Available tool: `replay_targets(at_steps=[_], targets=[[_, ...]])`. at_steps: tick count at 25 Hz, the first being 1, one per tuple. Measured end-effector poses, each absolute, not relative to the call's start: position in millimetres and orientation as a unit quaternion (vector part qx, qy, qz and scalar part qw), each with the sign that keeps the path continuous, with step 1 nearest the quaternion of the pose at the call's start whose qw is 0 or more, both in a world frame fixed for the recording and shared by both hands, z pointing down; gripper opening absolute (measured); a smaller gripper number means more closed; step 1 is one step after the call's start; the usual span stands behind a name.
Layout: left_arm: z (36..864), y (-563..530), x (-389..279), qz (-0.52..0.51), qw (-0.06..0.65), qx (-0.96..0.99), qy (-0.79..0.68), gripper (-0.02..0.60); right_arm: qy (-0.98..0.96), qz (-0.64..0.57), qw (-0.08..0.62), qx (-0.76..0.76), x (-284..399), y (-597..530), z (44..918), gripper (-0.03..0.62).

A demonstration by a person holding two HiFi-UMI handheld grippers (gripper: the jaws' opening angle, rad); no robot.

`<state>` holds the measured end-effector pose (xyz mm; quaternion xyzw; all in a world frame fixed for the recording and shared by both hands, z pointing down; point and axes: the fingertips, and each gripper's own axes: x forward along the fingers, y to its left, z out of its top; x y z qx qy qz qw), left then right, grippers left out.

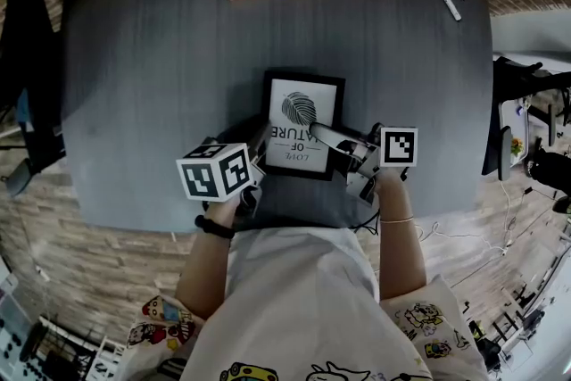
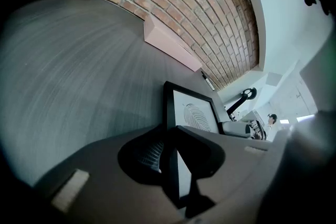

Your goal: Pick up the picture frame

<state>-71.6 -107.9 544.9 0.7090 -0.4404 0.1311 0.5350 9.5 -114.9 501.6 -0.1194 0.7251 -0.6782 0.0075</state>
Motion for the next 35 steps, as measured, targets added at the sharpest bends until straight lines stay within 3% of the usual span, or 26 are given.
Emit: replay_targets(at_steps=[3,8,35], targets=[[545.0,-108.6,-71.2,0.128,0.54,0.708,-0.436,0.086,0.723,-0.679,0.005,-0.125,6.2,-116.7,503.8,0.121],[544.8,-108.4,-71.5,0.123,0.548,0.706,-0.432,0.086,0.719,-0.679,-0.012,-0.15,7.9,-117.8,512.8,0.014],[536.2,-111.9,-77.3,0.093,0.54,0.708,-0.446,0.109,0.734,-0.657,-0.003,-0.17,6.6,-119.7,497.0,0.014]])
